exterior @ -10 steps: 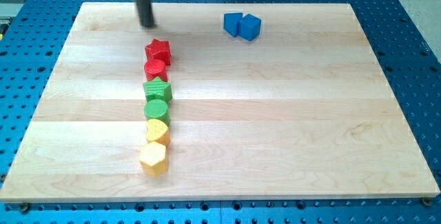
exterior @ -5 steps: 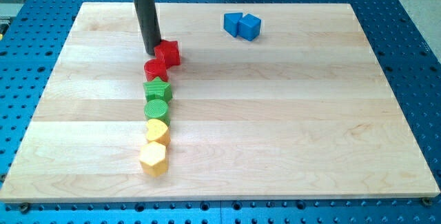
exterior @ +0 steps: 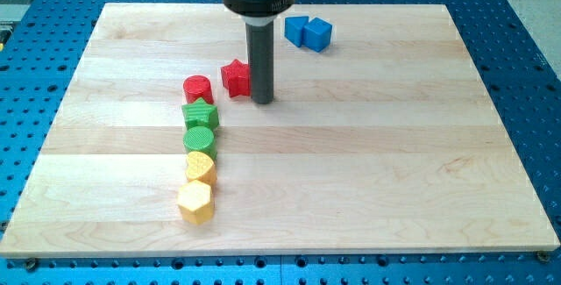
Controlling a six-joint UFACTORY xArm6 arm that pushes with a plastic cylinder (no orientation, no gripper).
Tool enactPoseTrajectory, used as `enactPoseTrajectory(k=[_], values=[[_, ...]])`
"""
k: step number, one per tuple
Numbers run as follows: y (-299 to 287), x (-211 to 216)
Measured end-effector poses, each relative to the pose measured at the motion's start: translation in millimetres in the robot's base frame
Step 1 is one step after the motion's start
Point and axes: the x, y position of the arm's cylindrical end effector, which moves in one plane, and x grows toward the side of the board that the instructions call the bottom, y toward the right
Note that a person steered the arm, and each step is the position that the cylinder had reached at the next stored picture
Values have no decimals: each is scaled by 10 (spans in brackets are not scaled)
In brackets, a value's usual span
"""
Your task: Push the red star to the top right of the red circle
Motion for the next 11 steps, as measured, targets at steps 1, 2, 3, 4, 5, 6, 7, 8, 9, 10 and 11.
enactPoseTrajectory(k=[1, 2, 3, 4, 5, 6, 7, 8, 9, 10, 11], values=[[-31, -51], [18, -233], [-7, -401], [-132, -571], [-118, -641], [-16, -318], [-165, -216], [-264, -337], [-329, -442], [-275, -444], [-310, -458]])
